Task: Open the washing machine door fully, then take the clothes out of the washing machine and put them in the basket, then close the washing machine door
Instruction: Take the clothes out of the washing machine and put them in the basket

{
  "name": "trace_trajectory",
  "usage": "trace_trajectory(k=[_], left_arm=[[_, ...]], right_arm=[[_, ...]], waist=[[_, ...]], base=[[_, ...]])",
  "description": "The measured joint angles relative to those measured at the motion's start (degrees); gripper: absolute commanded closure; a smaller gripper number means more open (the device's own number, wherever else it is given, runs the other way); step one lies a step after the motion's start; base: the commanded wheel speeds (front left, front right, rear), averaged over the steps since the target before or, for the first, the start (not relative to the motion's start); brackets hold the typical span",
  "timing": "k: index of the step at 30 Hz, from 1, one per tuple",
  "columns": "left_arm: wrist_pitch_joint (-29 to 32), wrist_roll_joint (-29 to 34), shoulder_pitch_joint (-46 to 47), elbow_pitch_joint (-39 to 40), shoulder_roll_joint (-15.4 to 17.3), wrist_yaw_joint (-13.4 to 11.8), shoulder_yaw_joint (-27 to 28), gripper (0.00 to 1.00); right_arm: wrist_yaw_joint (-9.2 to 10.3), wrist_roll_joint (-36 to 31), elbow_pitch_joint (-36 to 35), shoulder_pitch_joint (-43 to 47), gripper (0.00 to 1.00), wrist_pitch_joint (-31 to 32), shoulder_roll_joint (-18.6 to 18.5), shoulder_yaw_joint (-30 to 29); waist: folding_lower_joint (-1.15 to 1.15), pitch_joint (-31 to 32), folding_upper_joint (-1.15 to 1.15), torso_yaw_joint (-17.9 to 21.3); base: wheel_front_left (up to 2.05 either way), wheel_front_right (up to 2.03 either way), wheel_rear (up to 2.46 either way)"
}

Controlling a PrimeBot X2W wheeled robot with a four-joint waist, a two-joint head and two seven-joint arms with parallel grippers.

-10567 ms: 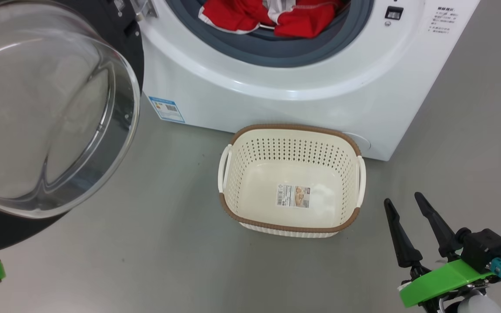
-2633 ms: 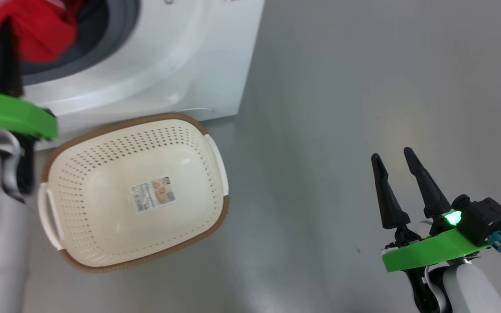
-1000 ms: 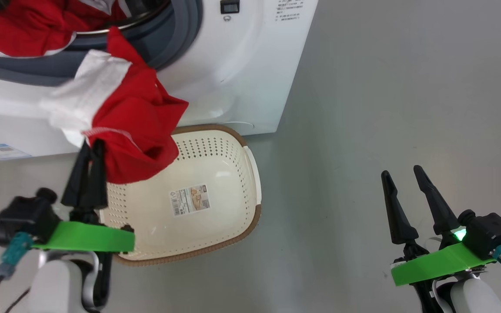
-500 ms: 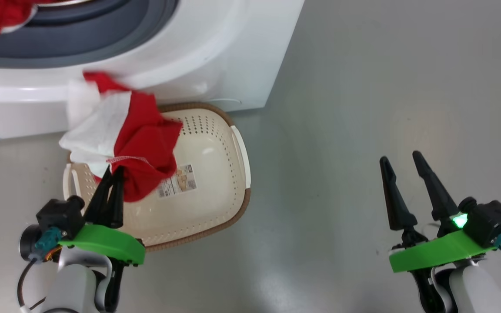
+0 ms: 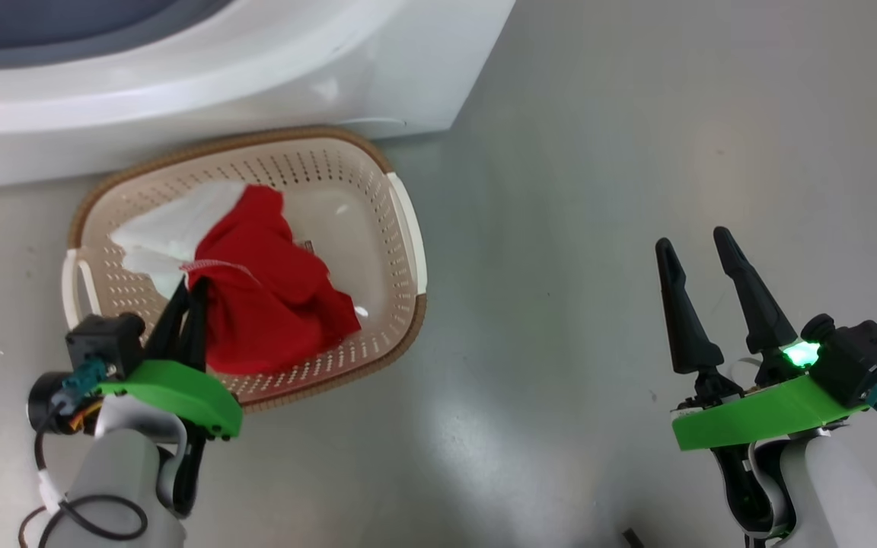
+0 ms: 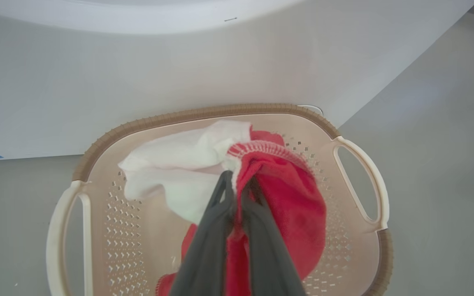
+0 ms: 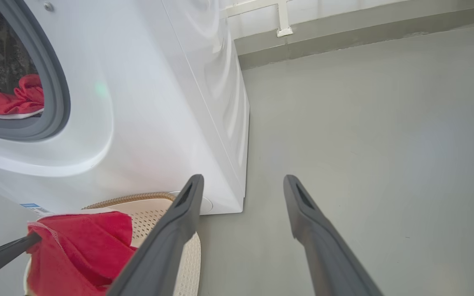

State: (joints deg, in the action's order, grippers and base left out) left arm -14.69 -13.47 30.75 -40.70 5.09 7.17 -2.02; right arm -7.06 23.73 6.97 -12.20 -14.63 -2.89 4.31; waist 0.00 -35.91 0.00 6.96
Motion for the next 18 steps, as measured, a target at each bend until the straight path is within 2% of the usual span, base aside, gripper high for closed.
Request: trace_trajectory(k=[18], left_arm=[[0.0,-0.8,10.8,-11.1,1.9,0.0,-0.8,1.00]], right_arm=[[0.00,0.4,-0.9,-3.6,0.00,0.0,0.0,1.7]], waist=[[0.00,-8.9,0.00,1.4]], base=[[0.00,0.00,0.00]])
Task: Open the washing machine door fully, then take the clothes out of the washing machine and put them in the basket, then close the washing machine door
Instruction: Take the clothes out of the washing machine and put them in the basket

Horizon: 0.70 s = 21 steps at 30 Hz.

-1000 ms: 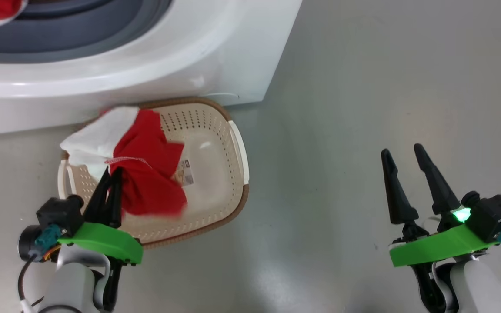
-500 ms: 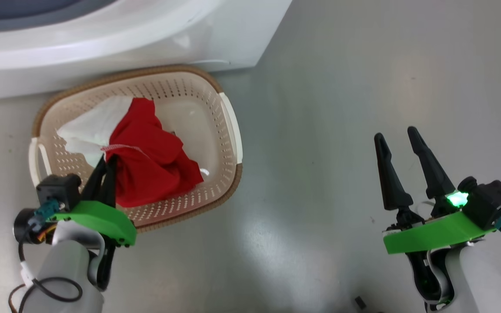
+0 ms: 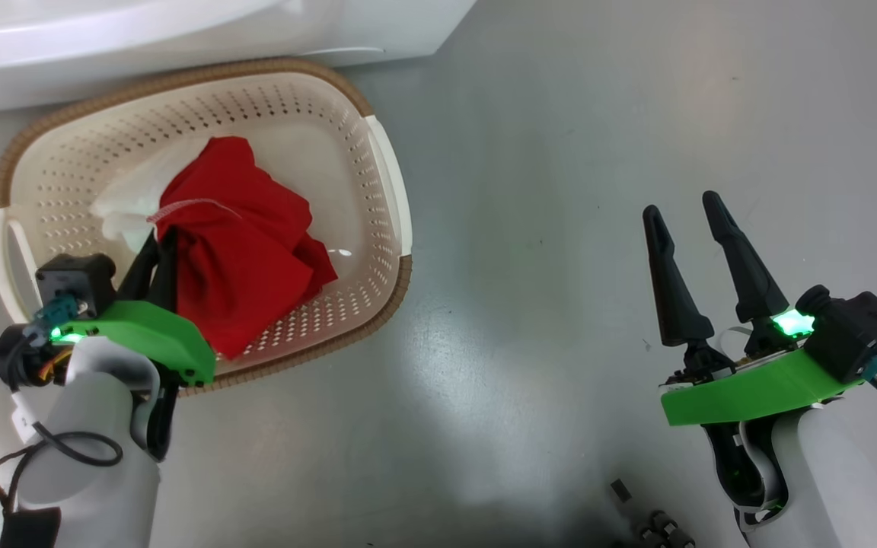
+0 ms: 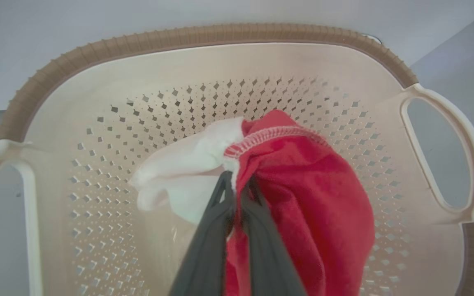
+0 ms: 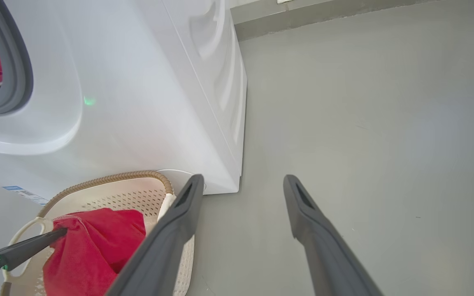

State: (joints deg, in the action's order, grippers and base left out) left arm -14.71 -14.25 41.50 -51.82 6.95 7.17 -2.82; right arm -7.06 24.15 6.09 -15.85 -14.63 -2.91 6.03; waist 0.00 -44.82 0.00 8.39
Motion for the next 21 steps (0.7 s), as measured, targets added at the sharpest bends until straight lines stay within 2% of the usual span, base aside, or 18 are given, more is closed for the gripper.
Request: trace_trajectory(k=[4,8,12,13,14,21], left_arm=[[0.0,0.0,1.1,-2.1,0.4,0.0,0.0,1.00],[0.0,-0.2,1.6,-2.6,0.8,0.0,0.0,0.84],[0.0,-0.4,2.0,-2.7,0.8,0.0,0.1,0.50],[0.0,-0.4,1.9,-2.7,0.8,0.0,0.2,0.06],[0.0,-0.4,1.9,-2.7,0.8,0.0,0.4,0.00],[0.0,-0.4,1.0,-2.5,0.5,0.0,1.5,0.00]], right_arm=[[0.00,0.0,0.0,0.0,0.00,0.0,0.0,0.2],[0.00,0.1,0.0,0.0,0.00,0.0,0.0,0.3],[0.00,0.1,0.1,0.0,0.00,0.0,0.0,0.3],[0.00,0.1,0.2,0.0,0.00,0.0,0.0,0.3],[0.00,0.1,0.2,0.0,0.00,0.0,0.0,0.3],[0.00,0.1,0.8,0.1,0.00,0.0,0.0,0.2]], waist=[[0.00,-0.6,0.00,0.4],[0.00,-0.5,0.00,0.4],[0.00,0.0,0.00,0.4],[0.00,0.2,0.00,0.4],[0.00,0.4,0.00,0.4],[0.00,2.8,0.00,0.1]], base=[[0.00,0.00,0.00],[0.00,0.00,0.00],[0.00,0.00,0.00],[0.00,0.00,0.00],[0.00,0.00,0.00],[0.00,0.00,0.00]])
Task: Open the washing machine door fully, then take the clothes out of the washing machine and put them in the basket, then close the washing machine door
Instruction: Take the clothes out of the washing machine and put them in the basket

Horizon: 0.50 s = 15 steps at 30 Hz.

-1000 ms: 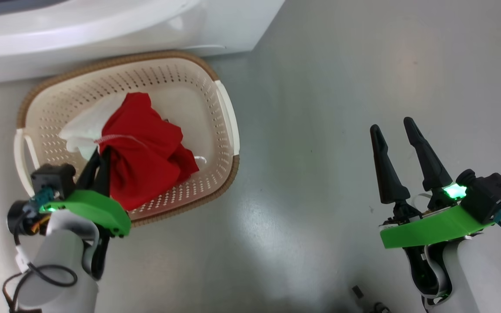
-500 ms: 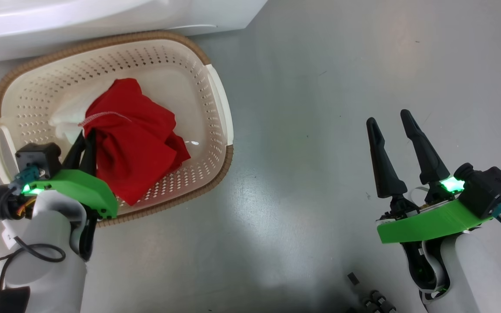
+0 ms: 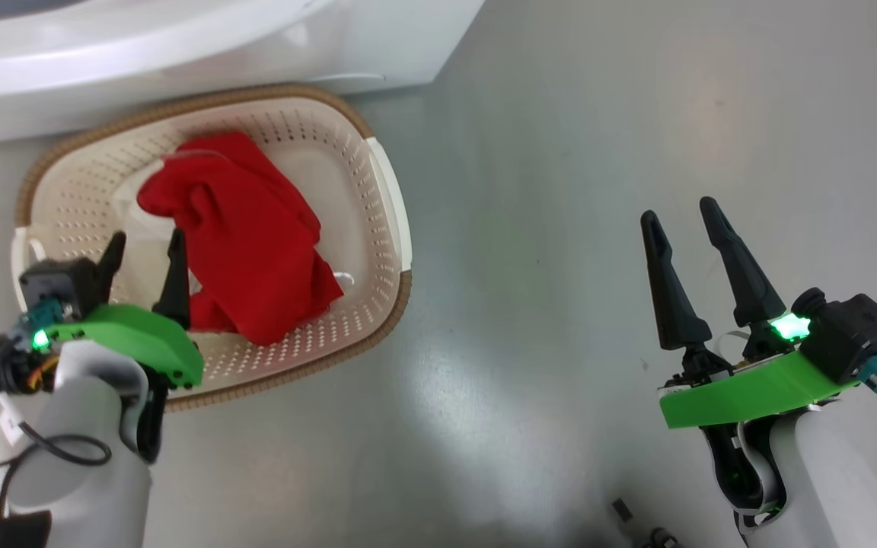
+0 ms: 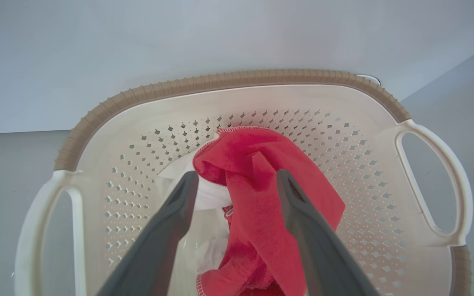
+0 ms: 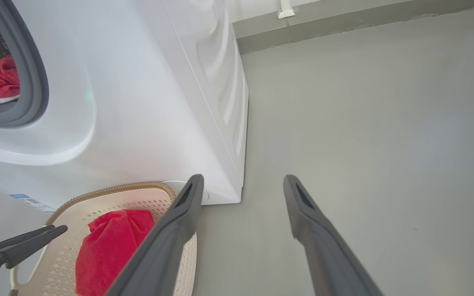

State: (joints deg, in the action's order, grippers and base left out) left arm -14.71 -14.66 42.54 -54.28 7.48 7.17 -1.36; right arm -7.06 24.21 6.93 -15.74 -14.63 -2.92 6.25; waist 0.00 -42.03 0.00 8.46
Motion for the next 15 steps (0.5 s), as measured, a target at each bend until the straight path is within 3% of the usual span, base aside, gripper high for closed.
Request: trace_trajectory(k=[15], left_arm=[[0.0,-1.1,-9.1,6.7,-2.3,0.0,1.5,0.00]], right_arm=[[0.00,-1.5,2.3,3.7,0.00,0.0,0.0,-1.1]], waist=[[0.00,10.4,0.00,-2.0]], base=[[0.00,0.00,0.00]])
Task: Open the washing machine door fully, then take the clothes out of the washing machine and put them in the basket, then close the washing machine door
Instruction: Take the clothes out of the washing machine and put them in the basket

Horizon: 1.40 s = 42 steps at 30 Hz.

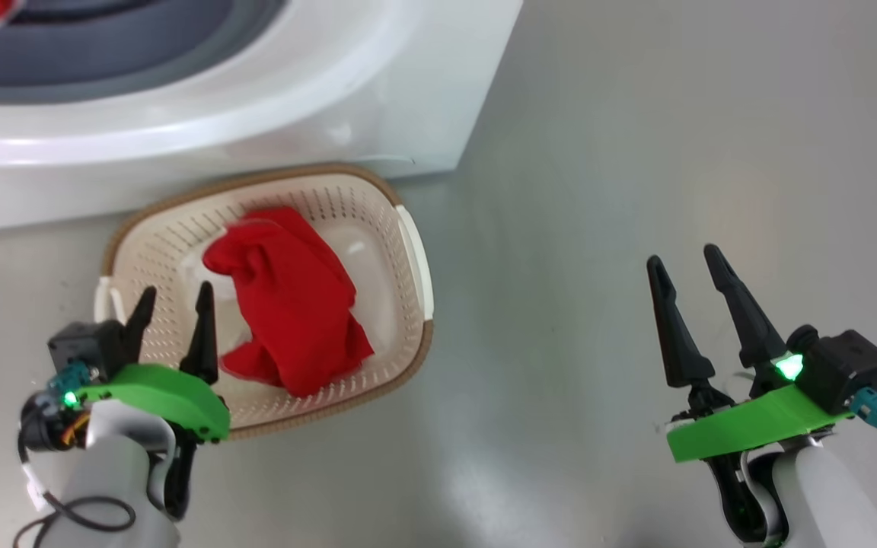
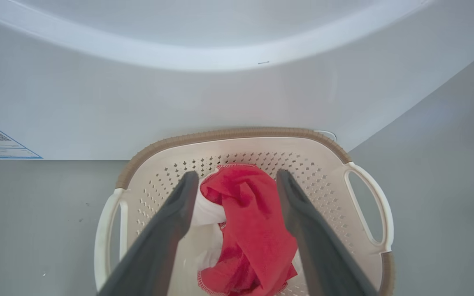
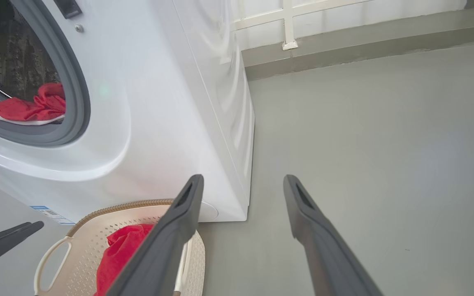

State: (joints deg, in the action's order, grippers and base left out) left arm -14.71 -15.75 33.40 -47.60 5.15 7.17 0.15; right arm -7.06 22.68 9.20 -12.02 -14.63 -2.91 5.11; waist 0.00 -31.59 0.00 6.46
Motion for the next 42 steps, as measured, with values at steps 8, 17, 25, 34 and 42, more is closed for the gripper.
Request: trace_trajectory(k=[8,17,25,34,42], left_arm=[[0.0,-0.1,-5.8,6.5,-0.7,0.0,0.2,0.00],[0.0,-0.1,-12.5,13.2,-1.3,0.0,0.8,0.00],[0.0,0.0,-16.2,17.8,-1.8,0.0,1.0,0.00],[0.0,0.6,-20.6,23.5,-2.1,0.0,1.3,0.00],[0.0,1.7,-25.4,28.4,-2.3,0.0,2.2,0.00]], right_arm=[[0.00,0.0,1.0,3.5,0.00,0.0,-0.2,-0.7],[0.00,0.0,2.0,7.5,0.00,0.0,-0.4,-0.8],[0.00,0.0,2.2,9.7,0.00,0.0,-0.4,-1.0],[0.00,0.0,2.2,12.1,0.00,0.0,-0.6,-1.3],[0.00,0.0,2.1,14.0,0.00,0.0,-0.6,-2.2]], waist=[[0.00,6.4,0.00,-1.9],[0.00,13.7,0.00,-4.2],[0.00,17.7,0.00,-5.5],[0.00,20.9,0.00,-6.5],[0.00,22.7,0.00,-6.5]], base=[[0.00,0.00,0.00],[0.00,0.00,0.00],[0.00,0.00,0.00],[0.00,0.00,0.00],[0.00,0.00,0.00]])
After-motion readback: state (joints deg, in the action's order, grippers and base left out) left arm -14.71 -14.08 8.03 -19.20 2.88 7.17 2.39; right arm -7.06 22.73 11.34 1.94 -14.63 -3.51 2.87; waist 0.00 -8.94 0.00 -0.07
